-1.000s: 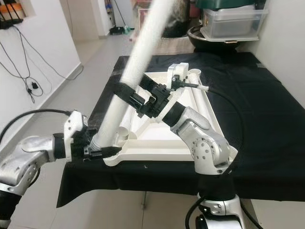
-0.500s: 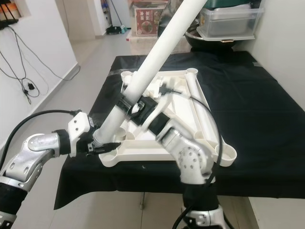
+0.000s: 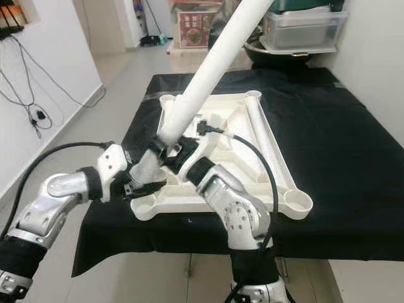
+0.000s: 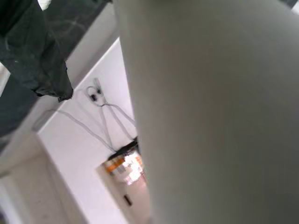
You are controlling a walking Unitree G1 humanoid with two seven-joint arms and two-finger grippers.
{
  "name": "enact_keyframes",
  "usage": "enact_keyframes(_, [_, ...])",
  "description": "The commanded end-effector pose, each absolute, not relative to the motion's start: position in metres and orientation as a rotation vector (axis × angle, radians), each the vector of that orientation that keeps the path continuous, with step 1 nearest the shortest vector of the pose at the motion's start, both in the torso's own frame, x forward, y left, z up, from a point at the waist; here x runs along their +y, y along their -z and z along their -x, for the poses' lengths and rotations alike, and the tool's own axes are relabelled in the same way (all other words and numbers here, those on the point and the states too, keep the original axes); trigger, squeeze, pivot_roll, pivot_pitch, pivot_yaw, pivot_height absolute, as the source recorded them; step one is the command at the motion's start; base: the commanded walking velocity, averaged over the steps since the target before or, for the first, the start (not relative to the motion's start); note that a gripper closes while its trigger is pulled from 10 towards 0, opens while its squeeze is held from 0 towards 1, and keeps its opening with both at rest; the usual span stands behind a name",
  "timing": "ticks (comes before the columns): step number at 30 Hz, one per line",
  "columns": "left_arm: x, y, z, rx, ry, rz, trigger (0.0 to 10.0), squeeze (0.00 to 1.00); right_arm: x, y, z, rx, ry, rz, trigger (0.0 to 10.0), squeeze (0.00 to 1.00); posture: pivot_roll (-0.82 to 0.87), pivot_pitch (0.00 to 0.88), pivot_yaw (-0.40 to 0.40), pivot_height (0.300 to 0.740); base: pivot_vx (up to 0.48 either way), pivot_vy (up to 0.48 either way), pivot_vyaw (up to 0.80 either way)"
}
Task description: Building children table
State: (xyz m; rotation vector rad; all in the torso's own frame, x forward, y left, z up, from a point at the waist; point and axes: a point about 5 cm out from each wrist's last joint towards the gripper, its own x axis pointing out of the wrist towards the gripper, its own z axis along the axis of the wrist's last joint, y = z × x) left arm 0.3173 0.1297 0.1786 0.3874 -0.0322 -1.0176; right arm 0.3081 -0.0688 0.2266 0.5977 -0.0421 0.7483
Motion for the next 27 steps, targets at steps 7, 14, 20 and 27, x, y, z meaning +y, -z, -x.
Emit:
enact_keyframes(7, [0.121,-0.17,-0.314,-0.026,1.047,-0.405,10.0,0.0,-0.069,-0.227,-0.318,-0.06,-0.641,-0.626,6.2,0.0,-0.07,0.0,0.046,0.74,0.0,0.0,0.0])
enact_keyframes(14, [0.121,-0.166,-0.315,-0.02,1.051,-0.419,10.0,0.0,-0.067,-0.226,-0.316,-0.066,-0.65,-0.669,0.0,0.0,-0.07,0.0,0.05,0.74,0.0,0.0,0.0])
enact_keyframes(20, [0.131,-0.166,-0.319,-0.007,1.021,-0.427,10.0,0.0,-0.065,-0.227,-0.31,-0.082,-0.696,-0.689,0.0,0.0,-0.07,0.0,0.052,0.74,0.0,0.0,0.0])
enact_keyframes(27, [0.133,-0.166,-0.32,-0.009,1.008,-0.433,10.0,0.0,-0.064,-0.227,-0.309,-0.091,-0.708,-0.695,0.0,0.0,-0.07,0.0,0.052,0.74,0.0,0.0,0.0])
